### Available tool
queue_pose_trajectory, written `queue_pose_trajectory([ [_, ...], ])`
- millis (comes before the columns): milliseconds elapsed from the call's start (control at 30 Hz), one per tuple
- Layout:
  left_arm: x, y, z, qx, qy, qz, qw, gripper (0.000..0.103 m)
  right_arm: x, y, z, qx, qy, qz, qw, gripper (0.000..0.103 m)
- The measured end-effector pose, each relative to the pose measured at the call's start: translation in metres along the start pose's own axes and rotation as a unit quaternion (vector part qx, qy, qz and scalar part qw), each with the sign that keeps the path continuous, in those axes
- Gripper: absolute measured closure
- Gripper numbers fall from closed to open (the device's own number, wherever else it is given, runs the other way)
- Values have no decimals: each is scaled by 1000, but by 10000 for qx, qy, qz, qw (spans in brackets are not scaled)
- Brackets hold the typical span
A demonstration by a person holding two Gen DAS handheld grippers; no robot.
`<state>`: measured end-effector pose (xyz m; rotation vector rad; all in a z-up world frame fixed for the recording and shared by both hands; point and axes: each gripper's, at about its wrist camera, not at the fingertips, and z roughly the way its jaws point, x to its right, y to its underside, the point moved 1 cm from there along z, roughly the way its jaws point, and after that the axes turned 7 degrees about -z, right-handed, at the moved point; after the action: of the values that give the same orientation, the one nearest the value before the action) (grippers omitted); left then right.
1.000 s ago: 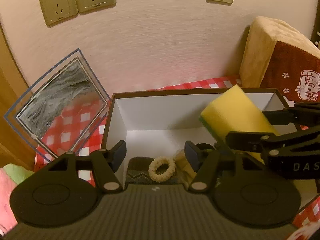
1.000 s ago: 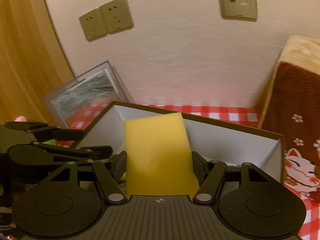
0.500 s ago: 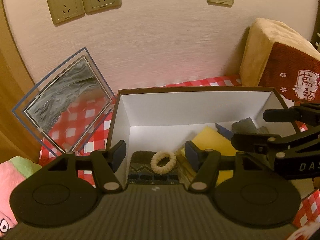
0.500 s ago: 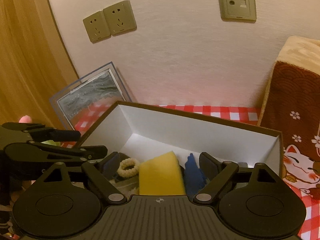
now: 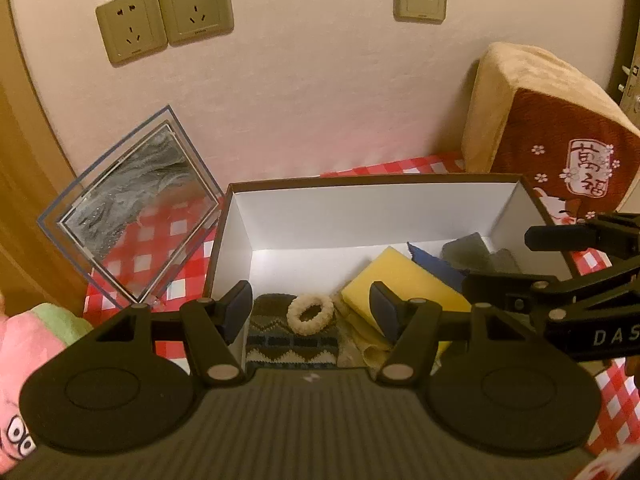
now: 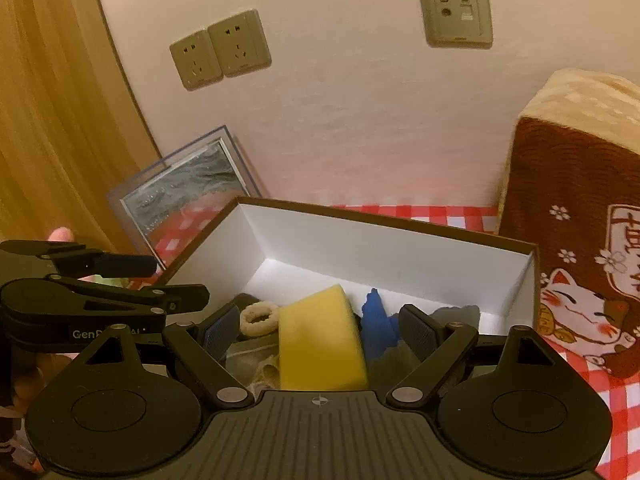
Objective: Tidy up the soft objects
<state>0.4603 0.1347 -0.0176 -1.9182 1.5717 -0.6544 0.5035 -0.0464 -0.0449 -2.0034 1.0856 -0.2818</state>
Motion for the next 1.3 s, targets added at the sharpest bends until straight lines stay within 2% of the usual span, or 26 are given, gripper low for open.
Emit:
queue_pose_trajectory([
  [267, 4, 21, -37, 20, 23, -206, 9998, 37, -9, 21, -39, 74, 78, -76, 9999, 17],
  [500, 14, 59, -92, 236, -80, -215, 9995, 34, -17, 56, -88, 215, 316, -248, 9990, 17],
  [767, 37, 102, -159, 488, -166, -454, 9976, 32, -23, 94, -142, 286, 163, 1, 9995, 17],
  [833, 42, 112, -172, 532, -157, -529, 9971, 27, -24, 102, -154, 305, 135, 55, 9994, 17],
  [900, 49, 123, -186, 554, -170, -596, 9965, 27, -26, 110, -166, 326, 96, 99, 9994, 17],
  [1133, 64, 160, -220, 555, -212, -724, 9956, 27, -35, 135, -197, 259, -25, 244, 9994, 17],
  [1300, 68, 184, -238, 518, -244, -693, 9959, 26, -45, 151, -217, 229, 90, 326, 9992, 17],
])
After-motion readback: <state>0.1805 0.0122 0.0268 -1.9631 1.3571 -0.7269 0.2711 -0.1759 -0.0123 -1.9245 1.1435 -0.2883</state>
